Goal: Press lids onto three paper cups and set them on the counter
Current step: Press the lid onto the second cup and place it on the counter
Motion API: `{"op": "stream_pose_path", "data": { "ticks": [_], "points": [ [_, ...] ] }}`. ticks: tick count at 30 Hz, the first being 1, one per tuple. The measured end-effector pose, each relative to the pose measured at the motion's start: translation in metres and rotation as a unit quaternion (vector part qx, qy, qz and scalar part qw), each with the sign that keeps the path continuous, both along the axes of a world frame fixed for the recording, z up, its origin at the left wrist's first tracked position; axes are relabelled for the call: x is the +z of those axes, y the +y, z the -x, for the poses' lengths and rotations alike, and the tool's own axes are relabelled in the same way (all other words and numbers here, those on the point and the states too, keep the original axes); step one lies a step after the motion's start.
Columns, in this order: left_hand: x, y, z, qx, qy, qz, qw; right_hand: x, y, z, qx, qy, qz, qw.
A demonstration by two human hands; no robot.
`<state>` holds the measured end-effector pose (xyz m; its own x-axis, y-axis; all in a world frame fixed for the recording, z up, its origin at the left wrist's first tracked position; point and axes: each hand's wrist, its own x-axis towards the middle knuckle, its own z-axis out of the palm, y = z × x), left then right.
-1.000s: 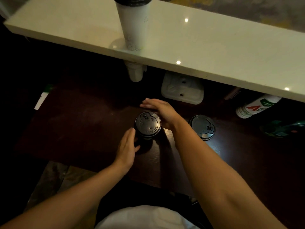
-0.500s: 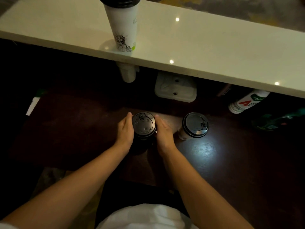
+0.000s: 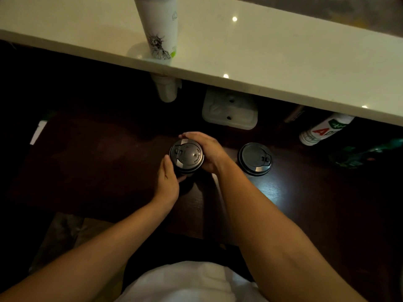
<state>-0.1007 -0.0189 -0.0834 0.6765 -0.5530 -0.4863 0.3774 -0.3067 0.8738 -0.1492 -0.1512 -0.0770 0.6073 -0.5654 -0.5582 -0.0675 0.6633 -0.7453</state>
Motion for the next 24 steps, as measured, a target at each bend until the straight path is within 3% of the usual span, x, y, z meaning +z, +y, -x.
{"op": "stream_pose_path", "data": {
  "ticks": [8, 13, 16, 18, 21, 24],
  "points": [
    [0.007, 0.005, 0.008, 0.009, 0.023, 0.024, 0.999, 0.005, -0.008, -0.005, 0.038, 0.036, 0.049, 0.997],
    [0.01, 0.005, -0.012, -0.043, 0.018, -0.018, 0.999, 0.002, 0.006, 0.006, -0.129, 0.02, -0.029, 0.991],
    [0.012, 0.005, -0.035, -0.108, -0.074, -0.05, 0.99, -0.004, 0.023, 0.023, -0.205, 0.034, -0.028, 0.978],
    [0.02, 0.004, -0.05, -0.193, -0.231, -0.055, 0.952, -0.008, 0.036, 0.035, -0.191, 0.069, -0.004, 0.979],
    [0.034, -0.002, -0.06, -0.338, -0.456, -0.042, 0.822, -0.02, 0.052, 0.05, -0.118, 0.095, 0.073, 0.986],
    [0.038, -0.011, -0.06, -0.424, -0.567, -0.05, 0.704, -0.028, 0.061, 0.052, -0.003, 0.065, 0.24, 0.969]
  ]
}}
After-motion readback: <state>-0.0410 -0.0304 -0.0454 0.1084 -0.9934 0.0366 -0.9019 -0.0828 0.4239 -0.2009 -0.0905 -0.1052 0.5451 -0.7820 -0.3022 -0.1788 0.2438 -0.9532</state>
